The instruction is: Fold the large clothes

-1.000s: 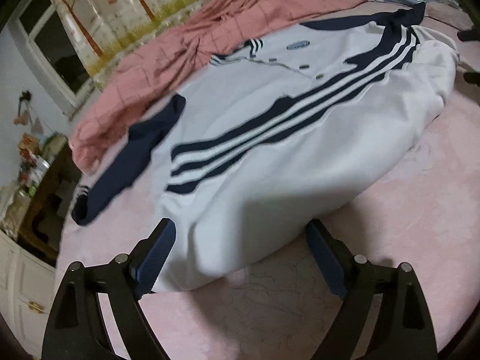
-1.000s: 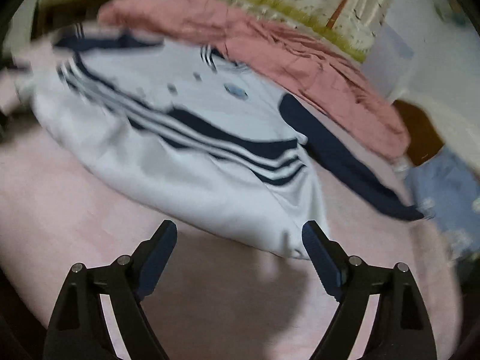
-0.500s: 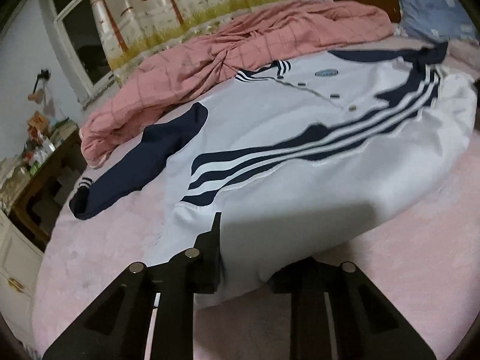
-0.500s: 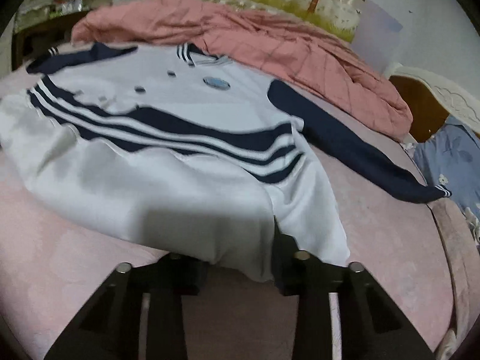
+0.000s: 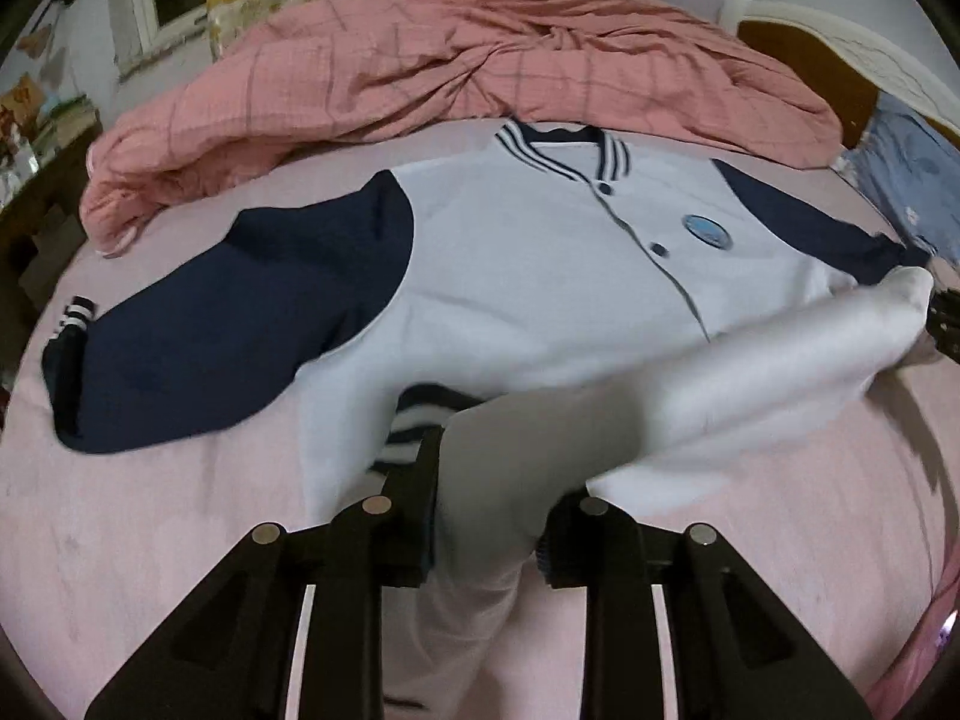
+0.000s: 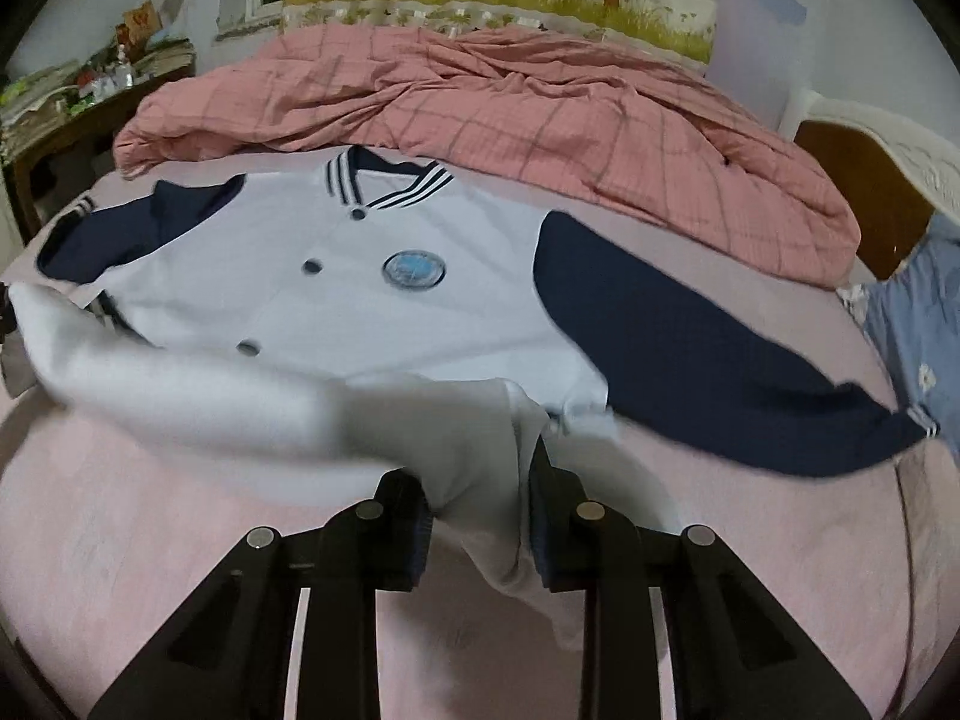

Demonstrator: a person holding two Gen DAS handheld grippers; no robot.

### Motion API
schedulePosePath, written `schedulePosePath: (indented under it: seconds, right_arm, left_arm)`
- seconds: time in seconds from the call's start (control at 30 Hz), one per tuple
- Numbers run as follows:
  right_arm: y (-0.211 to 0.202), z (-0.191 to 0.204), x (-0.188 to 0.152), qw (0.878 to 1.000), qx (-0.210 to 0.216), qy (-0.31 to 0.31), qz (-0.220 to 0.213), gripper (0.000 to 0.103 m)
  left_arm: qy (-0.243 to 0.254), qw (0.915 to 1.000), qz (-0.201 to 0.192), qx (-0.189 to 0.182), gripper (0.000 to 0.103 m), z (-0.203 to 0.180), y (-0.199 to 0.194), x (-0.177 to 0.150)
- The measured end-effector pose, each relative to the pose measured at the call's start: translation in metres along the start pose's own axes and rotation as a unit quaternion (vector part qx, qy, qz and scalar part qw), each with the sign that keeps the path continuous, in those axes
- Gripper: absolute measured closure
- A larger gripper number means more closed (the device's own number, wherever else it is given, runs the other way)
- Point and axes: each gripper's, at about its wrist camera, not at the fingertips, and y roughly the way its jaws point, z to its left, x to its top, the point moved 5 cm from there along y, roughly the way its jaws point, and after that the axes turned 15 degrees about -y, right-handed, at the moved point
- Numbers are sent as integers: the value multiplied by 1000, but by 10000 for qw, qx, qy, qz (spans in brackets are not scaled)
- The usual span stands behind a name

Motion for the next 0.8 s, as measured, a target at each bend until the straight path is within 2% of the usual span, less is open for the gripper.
schedulePosePath:
  seconds: [0.2,0.3,0.43,0.5,0.57,0.6,0.63,0.67,0.73,0.8]
  right_arm:
    - [55,-13,21,9986,433,261,160,75]
    - [77,-13,25,9987,416,233,190,75]
    - [98,-19,28,9978,472,433,162,74]
    - [103,-20,27,9972,509,541,101,73]
    - [101,-21,25,9973,467,555,-87,69]
    - [98,-23,23,9971,431,594,-219,67]
    - [94,-25,21,9963,412,671,-340,61]
    - [89,-28,19,9954,368,756,-449,58]
    - [76,-36,15,9925,163,969,-727,44]
    - [57,-46,11,9864,3,1210,-1110,41]
  left_arm:
    - [-330,9992,140,-155,77,11,43,26]
    - [-223,9996,108,-100,74,11,61,31]
    - [-397,9989,126,-238,69,20,77,35]
    - [-361,9988,-143,-299,66,20,75,34]
    - [-298,9972,-590,-339,57,20,65,34]
    - [-371,9943,-872,-492,43,21,56,33]
    - [-485,9903,-1149,-610,35,26,45,33]
    - [-549,9868,-1385,-631,34,30,35,35]
    - [-585,9777,-1895,-692,33,35,9,38]
    - [-700,9694,-2188,-870,29,37,-10,39]
